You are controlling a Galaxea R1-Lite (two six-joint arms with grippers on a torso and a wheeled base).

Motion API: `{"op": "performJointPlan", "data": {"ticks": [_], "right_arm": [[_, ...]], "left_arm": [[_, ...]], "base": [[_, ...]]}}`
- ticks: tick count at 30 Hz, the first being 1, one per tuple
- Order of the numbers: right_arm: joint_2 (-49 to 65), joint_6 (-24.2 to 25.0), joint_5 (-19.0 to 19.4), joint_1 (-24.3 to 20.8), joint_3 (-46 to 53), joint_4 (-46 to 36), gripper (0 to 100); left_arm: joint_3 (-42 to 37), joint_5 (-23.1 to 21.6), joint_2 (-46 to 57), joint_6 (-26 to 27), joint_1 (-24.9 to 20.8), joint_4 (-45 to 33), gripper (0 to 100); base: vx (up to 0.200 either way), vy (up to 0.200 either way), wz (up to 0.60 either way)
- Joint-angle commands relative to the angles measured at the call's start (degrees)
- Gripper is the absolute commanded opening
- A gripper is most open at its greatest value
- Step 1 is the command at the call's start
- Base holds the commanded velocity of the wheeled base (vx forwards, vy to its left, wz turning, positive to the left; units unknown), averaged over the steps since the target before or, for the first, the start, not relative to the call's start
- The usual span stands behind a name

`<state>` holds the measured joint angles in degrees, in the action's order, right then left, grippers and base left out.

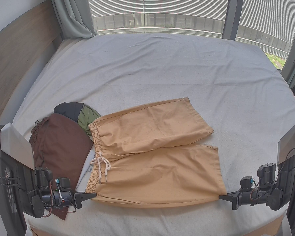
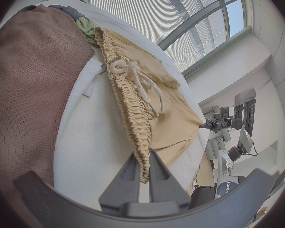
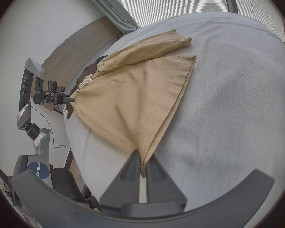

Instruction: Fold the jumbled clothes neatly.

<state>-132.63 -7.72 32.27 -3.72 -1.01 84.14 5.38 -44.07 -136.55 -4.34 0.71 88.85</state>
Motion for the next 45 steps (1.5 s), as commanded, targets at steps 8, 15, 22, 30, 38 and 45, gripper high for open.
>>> {"op": "performJointPlan", "data": {"ticks": [8,15,22,30,38,45], "right_arm": [[7.1,-2.7,1.7,0.6,1.0,-11.0,0],[7.1,-2.7,1.7,0.5,1.0,-10.5,0],[7.1,-2.0,4.9,0.6,0.9,-6.4,0],[7.1,3.0,5.3,-0.1,0.8,0.1,0],[7.2,6.0,7.1,-0.3,0.2,4.0,0],[8.9,8.8,7.4,-0.5,-1.2,4.0,0]], "left_arm": [[-4.0,-1.5,-0.3,5.5,1.0,0.0,0],[-4.7,-1.5,-0.4,6.3,1.0,0.0,0],[-1.9,-1.6,0.2,5.4,0.9,0.1,0],[-0.3,-1.7,0.8,4.8,0.8,0.1,0],[2.5,-1.5,6.6,-5.5,-0.9,0.1,0],[3.9,-1.5,7.3,-6.1,-1.6,0.1,0]], "base": [[0.0,0.0,0.0],[0.0,0.0,0.0],[0.0,0.0,0.0],[0.0,0.0,0.0],[0.0,0.0,0.0],[0.0,0.0,0.0]]}}
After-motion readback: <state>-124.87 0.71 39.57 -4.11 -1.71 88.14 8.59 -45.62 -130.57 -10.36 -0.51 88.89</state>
